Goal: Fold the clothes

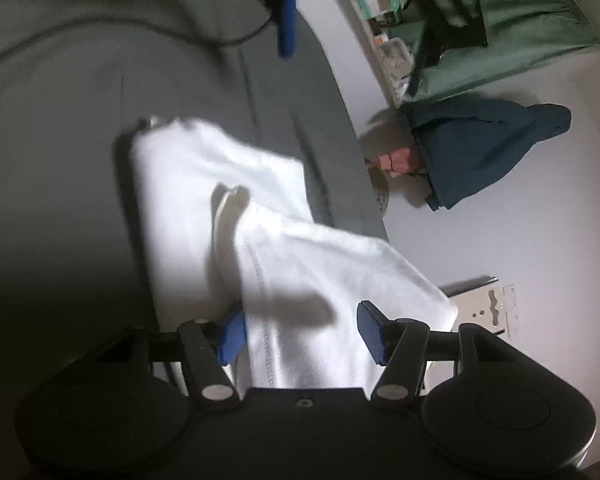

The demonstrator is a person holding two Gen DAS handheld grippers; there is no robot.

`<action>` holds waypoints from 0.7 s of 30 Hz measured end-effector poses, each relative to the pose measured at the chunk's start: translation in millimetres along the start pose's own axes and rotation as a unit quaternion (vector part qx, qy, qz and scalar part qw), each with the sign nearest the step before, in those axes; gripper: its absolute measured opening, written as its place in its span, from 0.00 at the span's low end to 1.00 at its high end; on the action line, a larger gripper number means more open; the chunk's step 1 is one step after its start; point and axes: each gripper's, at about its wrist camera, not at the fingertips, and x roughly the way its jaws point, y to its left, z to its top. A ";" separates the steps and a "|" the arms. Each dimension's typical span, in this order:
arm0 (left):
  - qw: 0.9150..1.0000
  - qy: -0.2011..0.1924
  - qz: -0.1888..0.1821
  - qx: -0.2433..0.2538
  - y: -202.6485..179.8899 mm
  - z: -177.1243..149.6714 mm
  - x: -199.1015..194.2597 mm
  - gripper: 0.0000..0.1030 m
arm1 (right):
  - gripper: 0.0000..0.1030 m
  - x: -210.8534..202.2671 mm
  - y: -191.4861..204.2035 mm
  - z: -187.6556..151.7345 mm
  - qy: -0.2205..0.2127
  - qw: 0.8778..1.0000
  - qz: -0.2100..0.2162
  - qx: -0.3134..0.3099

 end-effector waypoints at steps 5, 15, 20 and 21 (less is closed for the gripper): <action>1.000 0.008 0.006 0.004 0.7 -2.4 4.0 0.94 | 0.23 1.0 3.8 -2.3 -0.006 1.000 0.008 0.013; 0.999 0.025 -0.012 0.029 -7.6 -6.7 6.2 0.94 | 0.13 -38.8 -148.4 -124.6 0.013 0.791 0.018 0.612; 0.994 0.062 -0.051 0.080 -29.9 -18.7 17.2 0.94 | 0.77 -45.9 -164.7 -231.3 0.107 0.589 -0.011 0.801; 0.992 0.070 -0.056 0.090 -34.0 -21.7 19.2 0.94 | 0.77 -49.0 -164.0 -243.9 0.118 0.569 -0.016 0.813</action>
